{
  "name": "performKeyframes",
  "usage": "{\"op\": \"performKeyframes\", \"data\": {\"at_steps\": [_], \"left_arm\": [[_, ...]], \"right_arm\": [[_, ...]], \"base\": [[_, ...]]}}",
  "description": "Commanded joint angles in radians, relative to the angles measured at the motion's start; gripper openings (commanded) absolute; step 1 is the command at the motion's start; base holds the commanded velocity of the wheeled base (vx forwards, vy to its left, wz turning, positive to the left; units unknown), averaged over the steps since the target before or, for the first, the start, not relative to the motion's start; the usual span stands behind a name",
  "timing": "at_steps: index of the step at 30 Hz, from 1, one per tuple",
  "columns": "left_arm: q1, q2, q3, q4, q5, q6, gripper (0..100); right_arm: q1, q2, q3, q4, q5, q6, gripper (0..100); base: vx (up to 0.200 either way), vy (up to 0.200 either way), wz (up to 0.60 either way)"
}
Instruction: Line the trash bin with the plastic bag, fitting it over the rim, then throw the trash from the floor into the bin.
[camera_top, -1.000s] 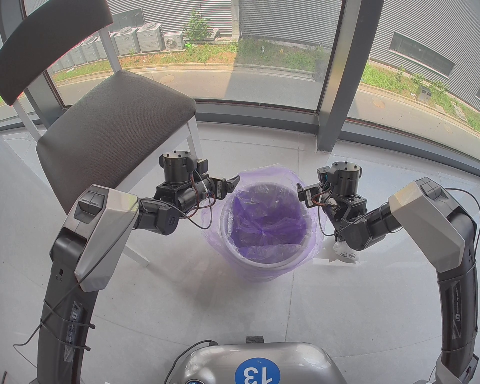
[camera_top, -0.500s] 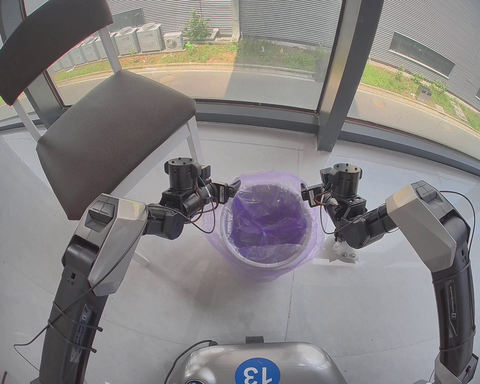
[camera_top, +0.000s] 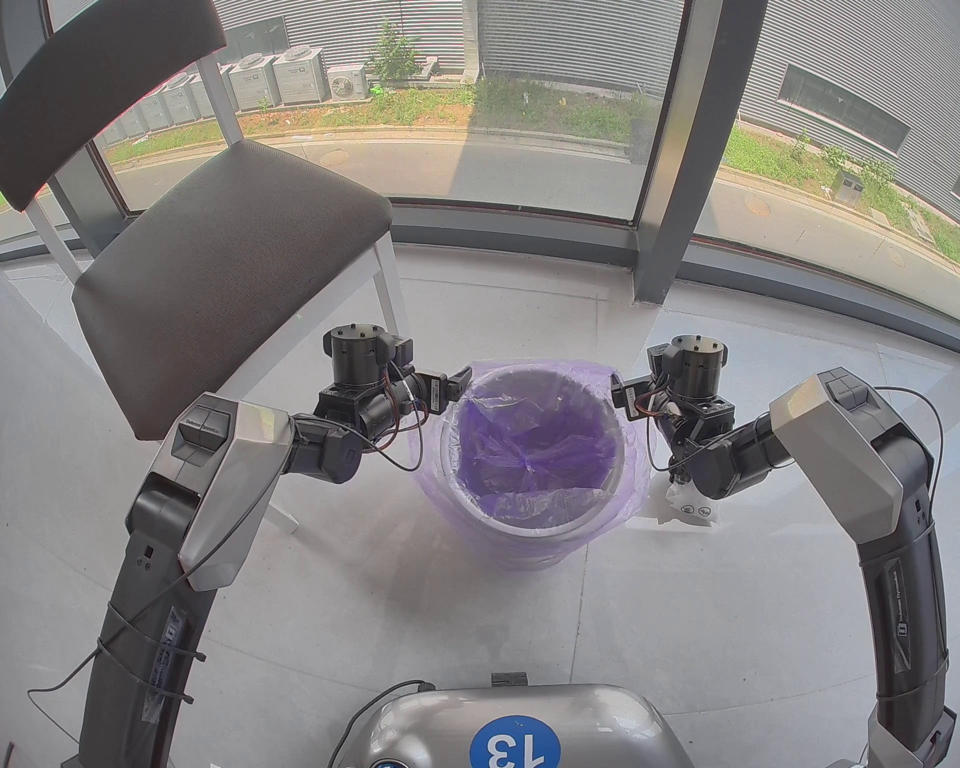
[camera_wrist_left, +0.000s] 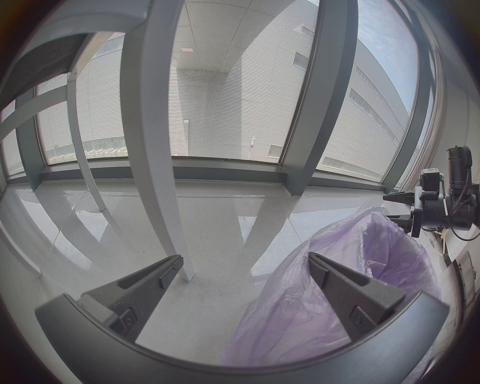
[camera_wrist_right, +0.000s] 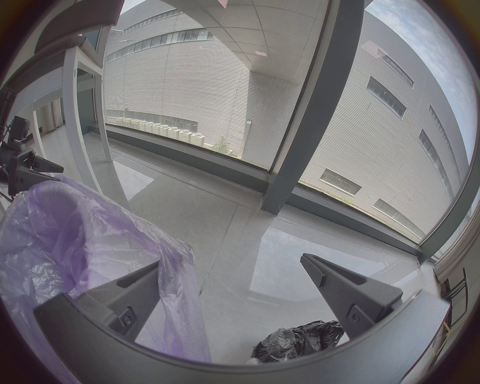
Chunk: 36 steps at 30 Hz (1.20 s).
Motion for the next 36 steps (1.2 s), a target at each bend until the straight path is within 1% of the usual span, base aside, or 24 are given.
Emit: {"op": "performKeyframes", "data": {"at_steps": [1,20,23,27,34,36], "left_arm": [[0.003,0.015,0.000,-0.002,0.000,0.000,100],[0.001,0.067,0.000,-0.022,0.001,0.000,100],[0.000,0.085,0.000,-0.034,0.006,0.000,100],[0.000,0.110,0.000,-0.042,0.012,0.002,100],[0.004,0.116,0.000,-0.042,0.017,0.002,100],[0.009,0.111,0.000,-0.042,0.018,0.002,100]], "right_arm": [[-0.005,0.025,-0.012,0.000,0.000,0.001,100],[-0.004,0.103,-0.057,0.002,0.000,0.019,100],[0.001,0.119,-0.060,0.002,0.000,0.039,100],[0.004,0.145,-0.070,0.002,0.000,0.044,100],[0.004,0.180,-0.110,0.015,0.000,0.058,100],[0.007,0.183,-0.124,0.026,0.000,0.074,100]], "base": [[0.000,0.000,0.00],[0.000,0.000,0.00],[0.000,0.000,0.00],[0.000,0.000,0.00],[0.000,0.000,0.00],[0.000,0.000,0.00]]}}
